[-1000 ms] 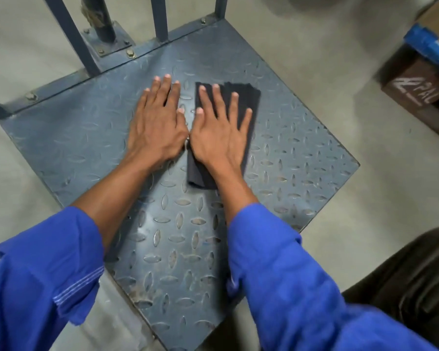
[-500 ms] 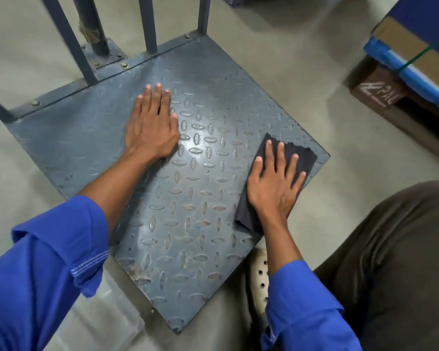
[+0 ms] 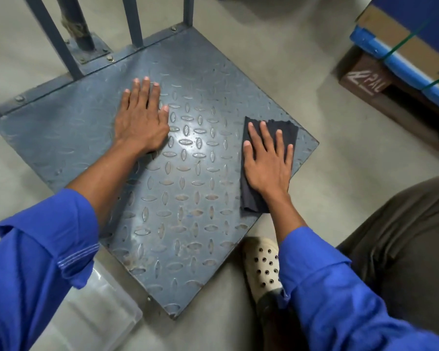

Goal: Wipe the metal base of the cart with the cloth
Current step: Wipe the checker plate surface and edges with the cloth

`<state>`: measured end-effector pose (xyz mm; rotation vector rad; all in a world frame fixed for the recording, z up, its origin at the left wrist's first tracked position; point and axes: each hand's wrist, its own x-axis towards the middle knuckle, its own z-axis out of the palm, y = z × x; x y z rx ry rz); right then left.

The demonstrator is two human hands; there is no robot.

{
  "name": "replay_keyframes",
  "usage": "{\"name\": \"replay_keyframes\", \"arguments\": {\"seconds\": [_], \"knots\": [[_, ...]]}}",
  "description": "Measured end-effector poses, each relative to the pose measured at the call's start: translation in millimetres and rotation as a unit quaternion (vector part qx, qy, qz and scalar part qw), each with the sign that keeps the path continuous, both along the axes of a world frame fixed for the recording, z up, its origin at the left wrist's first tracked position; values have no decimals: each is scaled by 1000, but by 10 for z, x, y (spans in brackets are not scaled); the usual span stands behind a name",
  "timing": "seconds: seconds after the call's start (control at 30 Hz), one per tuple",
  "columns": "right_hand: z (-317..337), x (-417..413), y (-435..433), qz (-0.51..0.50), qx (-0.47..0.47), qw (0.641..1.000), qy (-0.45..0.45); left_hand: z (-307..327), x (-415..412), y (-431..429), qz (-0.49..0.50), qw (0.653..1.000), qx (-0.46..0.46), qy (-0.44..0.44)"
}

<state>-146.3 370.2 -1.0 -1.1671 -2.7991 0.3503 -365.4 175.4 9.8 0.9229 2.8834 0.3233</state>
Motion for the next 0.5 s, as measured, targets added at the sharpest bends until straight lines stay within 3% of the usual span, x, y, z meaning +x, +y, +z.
{"name": "replay_keyframes", "arguments": {"seconds": [0.1, 0.23, 0.37, 0.5], "knots": [[-59, 349, -279, -53, 4, 999, 12, -3, 28, 27, 5, 1000, -3, 0], [-72, 347, -766, -2, 31, 999, 13, 10, 58, 85, 17, 1000, -7, -1], [-23, 13, -618, 86, 22, 996, 8, 1, 57, 96, 20, 1000, -3, -2], [28, -630, -292, 97, -2, 995, 9, -21, 62, 97, 21, 1000, 6, 2]]}}
